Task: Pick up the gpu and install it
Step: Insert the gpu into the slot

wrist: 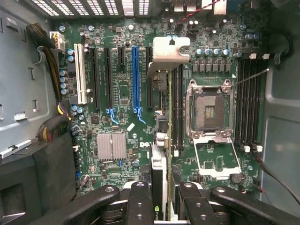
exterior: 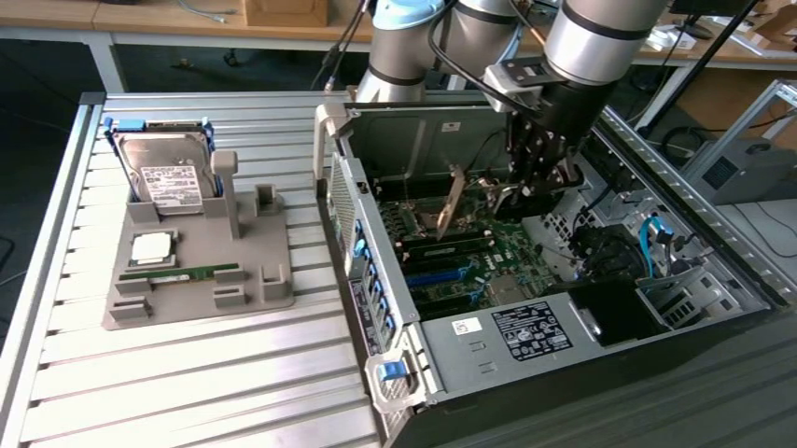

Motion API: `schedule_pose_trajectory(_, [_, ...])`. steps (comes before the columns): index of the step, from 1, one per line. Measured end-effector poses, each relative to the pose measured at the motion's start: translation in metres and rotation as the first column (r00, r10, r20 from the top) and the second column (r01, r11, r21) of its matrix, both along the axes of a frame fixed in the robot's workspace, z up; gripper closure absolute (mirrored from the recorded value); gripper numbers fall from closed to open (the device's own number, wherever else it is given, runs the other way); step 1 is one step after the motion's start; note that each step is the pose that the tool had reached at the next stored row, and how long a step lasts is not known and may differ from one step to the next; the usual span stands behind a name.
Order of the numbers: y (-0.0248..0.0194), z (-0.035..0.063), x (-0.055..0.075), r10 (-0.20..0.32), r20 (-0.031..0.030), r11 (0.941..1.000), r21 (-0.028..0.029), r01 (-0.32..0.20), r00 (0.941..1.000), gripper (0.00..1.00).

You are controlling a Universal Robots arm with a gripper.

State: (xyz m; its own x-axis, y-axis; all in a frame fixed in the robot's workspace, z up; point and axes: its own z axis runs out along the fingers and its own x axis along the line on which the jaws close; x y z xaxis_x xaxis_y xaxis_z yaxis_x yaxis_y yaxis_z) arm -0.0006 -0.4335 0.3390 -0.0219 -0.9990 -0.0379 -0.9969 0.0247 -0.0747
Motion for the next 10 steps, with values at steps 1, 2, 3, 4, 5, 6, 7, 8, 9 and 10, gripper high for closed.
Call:
schedule_pose_trajectory(1, [-0.0001, -0.0004, -0.0001, 0.000, 0.0000, 1.0000, 0.0001, 0.000, 1.0000, 0.73])
schedule_pose_trajectory(2, [-0.0002, -0.0006, -0.0003, 0.000, 0.0000, 1.0000, 0.0000, 0.000, 1.0000, 0.73])
schedule_pose_trajectory(3, [-0.0003, -0.0009, -0.0003, 0.000, 0.0000, 1.0000, 0.0000, 0.000, 1.0000, 0.73])
schedule_pose_trajectory(4, [-0.0003, -0.0012, -0.0003, 0.000, 0.0000, 1.0000, 0.0001, 0.000, 1.0000, 0.73])
schedule_pose_trajectory(5, [-0.0003, -0.0015, -0.0004, 0.000, 0.0000, 1.0000, 0.0002, 0.000, 1.0000, 0.73])
schedule_pose_trajectory(6, [-0.0004, -0.0019, -0.0005, 0.000, 0.0001, 1.0000, 0.0002, 0.000, 1.0000, 0.73])
schedule_pose_trajectory(7, [-0.0005, -0.0024, -0.0006, 0.000, 0.0000, 1.0000, 0.0001, 0.000, 1.0000, 0.73])
schedule_pose_trajectory(8, [-0.0005, -0.0027, -0.0007, 0.000, 0.0000, 1.0000, 0.0001, 0.000, 1.0000, 0.73])
schedule_pose_trajectory(9, [-0.0007, -0.0031, -0.0010, 0.000, 0.0000, 1.0000, 0.0000, 0.000, 1.0000, 0.73])
schedule_pose_trajectory(10, [-0.0007, -0.0035, -0.0012, 0.000, 0.0000, 1.0000, 0.0001, 0.000, 1.0000, 0.73])
